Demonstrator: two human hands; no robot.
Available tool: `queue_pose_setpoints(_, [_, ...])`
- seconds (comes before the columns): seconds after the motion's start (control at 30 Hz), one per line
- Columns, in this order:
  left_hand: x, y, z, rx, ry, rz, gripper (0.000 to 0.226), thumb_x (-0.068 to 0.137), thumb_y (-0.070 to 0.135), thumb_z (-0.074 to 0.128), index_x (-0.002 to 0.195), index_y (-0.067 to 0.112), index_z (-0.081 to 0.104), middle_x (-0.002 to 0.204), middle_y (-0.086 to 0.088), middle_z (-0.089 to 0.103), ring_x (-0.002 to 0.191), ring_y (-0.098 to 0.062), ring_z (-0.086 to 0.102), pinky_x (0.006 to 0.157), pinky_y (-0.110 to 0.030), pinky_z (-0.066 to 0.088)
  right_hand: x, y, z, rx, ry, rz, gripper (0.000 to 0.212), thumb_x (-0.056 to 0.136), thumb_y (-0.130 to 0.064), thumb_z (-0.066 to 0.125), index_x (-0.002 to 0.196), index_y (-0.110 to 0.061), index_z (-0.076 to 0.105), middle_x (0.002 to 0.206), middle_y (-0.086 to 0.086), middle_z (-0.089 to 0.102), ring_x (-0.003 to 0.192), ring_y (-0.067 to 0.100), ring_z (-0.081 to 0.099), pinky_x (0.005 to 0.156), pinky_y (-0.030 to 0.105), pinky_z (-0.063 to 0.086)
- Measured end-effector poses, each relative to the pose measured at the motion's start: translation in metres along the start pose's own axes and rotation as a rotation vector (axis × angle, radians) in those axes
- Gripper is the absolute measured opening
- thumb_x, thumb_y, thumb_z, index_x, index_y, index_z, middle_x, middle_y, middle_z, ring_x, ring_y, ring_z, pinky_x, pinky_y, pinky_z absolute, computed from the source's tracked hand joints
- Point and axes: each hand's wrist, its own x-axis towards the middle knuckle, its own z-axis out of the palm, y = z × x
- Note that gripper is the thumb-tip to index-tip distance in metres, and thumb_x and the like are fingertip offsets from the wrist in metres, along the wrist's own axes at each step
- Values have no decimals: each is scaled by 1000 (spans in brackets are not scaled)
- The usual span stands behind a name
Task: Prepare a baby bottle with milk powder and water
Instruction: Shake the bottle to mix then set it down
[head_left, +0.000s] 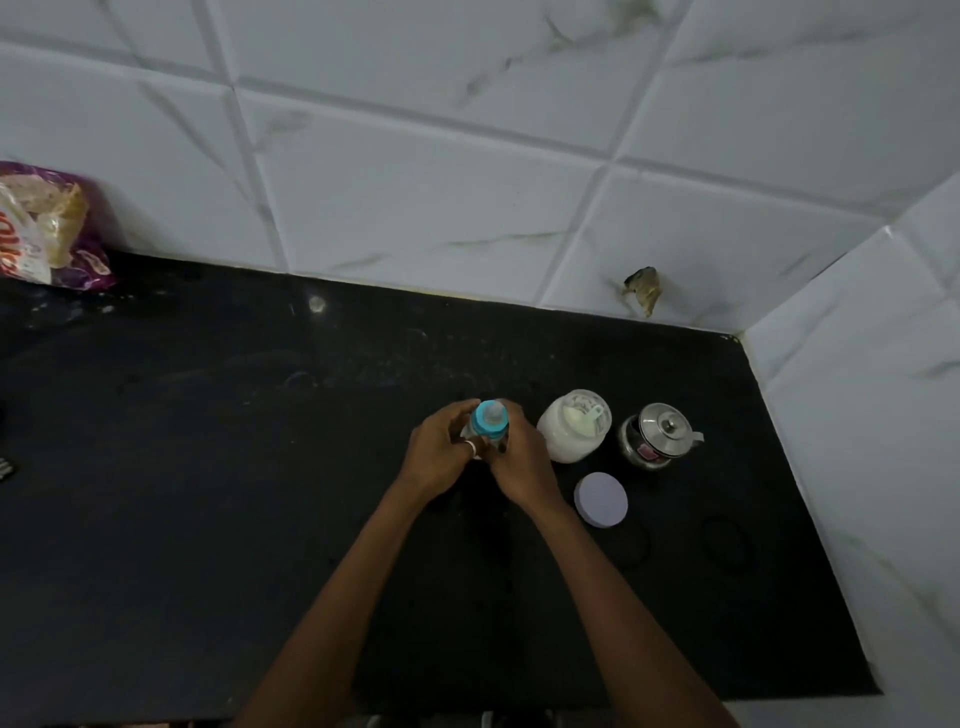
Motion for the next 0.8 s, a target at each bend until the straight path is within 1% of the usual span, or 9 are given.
queue_pose_setpoints(0.1, [1,-6,1,29,-10,-17,62,87,-3,70,143,19,58,135,3,67,125,-10,63,107,-37,53,0,8,6,31,-16,9,47,93,-9,68,125,-38,50,117,-18,60,110,0,62,90,20,52])
queue_pose_setpoints(0.23, [0,-11,3,43,-3,-20,59,90,7,74,144,22,56,137,7,66,126,-7,62,109,-37,52,3,14,7,27,-35,-3,48,92,-9,70,130,-31,51,125,-10,63,113,5,62,100,33,54])
queue_pose_setpoints(0.3, [0,-11,6,49,8,-35,61,91,8,73,147,21,53,141,4,63,129,-8,60,110,-35,50,4,15,4,11,-59,7,61,92,-13,72,145,-22,44,137,-3,60,124,11,59,107,35,50])
queue_pose_setpoints(0.37, [-1,-11,7,37,30,-67,67,91,7,74,151,18,47,148,-1,58,134,-12,56,112,-34,48,3,14,0,-9,-85,30,82,92,-19,75,158,-16,27,153,4,49,140,19,48,115,33,41])
queue_pose_setpoints(0.47, [-8,-16,9,-6,78,-137,72,90,6,75,154,14,43,153,-3,53,138,-18,53,114,-39,46,-3,23,-12,-51,-121,29,91,91,-20,76,162,-16,18,166,5,32,151,20,33,121,36,32])
queue_pose_setpoints(0.57, [-20,-22,10,-60,135,-205,68,91,11,76,151,14,45,148,-3,56,134,-17,56,111,-35,48,-16,41,-29,-113,-155,4,87,92,-22,75,161,-20,22,166,3,31,151,18,33,121,39,35])
queue_pose_setpoints(0.7, [-43,-25,23,-91,194,-251,57,93,12,74,144,13,51,134,-1,64,124,-16,62,95,-24,51,-37,69,-66,-180,-157,-49,65,96,-27,71,153,-20,39,154,-1,45,141,13,44,109,22,35])
queue_pose_setpoints(0.77, [-55,-25,38,-128,214,-269,52,93,10,74,141,13,53,130,-1,66,122,-17,64,93,-24,52,-46,85,-85,-205,-123,-92,56,96,-26,70,146,-19,47,147,-2,51,134,10,48,104,17,33])
queue_pose_setpoints(0.8, [-61,-25,46,-138,219,-278,51,93,9,73,140,13,54,128,-1,67,121,-17,65,94,-26,53,-49,93,-93,-211,-106,-107,52,95,-25,71,143,-18,50,143,-2,53,132,11,50,105,18,35])
